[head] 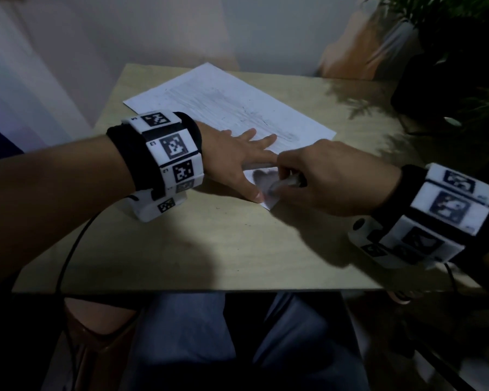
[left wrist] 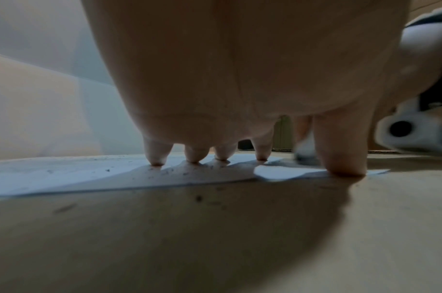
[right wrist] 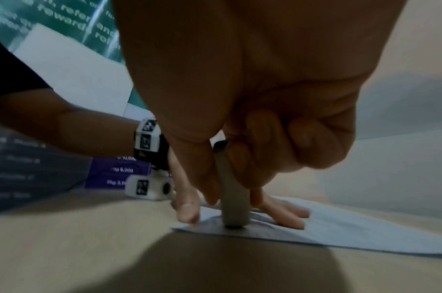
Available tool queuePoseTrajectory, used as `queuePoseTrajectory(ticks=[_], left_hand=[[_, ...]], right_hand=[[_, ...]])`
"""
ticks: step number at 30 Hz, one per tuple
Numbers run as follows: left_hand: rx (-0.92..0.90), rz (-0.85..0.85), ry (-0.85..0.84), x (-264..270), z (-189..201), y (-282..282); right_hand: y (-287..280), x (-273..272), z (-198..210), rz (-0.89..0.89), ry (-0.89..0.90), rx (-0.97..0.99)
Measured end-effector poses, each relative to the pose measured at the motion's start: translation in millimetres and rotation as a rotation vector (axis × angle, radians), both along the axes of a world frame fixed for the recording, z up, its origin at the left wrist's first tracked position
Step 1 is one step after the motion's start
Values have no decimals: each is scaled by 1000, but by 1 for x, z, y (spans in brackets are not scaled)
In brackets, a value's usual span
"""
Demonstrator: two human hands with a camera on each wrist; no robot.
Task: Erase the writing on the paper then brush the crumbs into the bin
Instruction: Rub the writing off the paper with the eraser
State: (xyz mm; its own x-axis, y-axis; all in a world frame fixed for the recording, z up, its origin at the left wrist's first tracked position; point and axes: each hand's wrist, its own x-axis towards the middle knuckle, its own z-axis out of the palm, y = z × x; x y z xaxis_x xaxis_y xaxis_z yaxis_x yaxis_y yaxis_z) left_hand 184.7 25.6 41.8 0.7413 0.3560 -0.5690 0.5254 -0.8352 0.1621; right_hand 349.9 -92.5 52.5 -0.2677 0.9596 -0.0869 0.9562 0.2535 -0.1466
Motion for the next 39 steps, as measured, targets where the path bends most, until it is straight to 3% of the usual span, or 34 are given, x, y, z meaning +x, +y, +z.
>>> queuePoseTrajectory(ticks=[3,7,12,18,22,27,32,37,39], left_hand=[[8,1,12,0,1,-1],[35,-2,32,0,3,-4],[15,0,12,0,3,-3],[55,4,20,3,0,-3],[57,2,8,2,-1,-1],[74,5,-6,3,-3,-3],[50,5,-5,3,-1,-2],[72,1,30,4,-1,-2],[65,2,22,4,-1,-2]], right_hand=[[8,10,6,-33,54,-90],[18,26,0,-184,-89,54],[4,15,-5,-11,89,-42],[14,28,-4,-143,-52,56],[11,22,5,-86,7,-11],[19,31,8,-180,-1,70],[7,21,5,-60,105,-159],[19,36,3,-207,-78,5],[12,29,-1,-156,-80,54]])
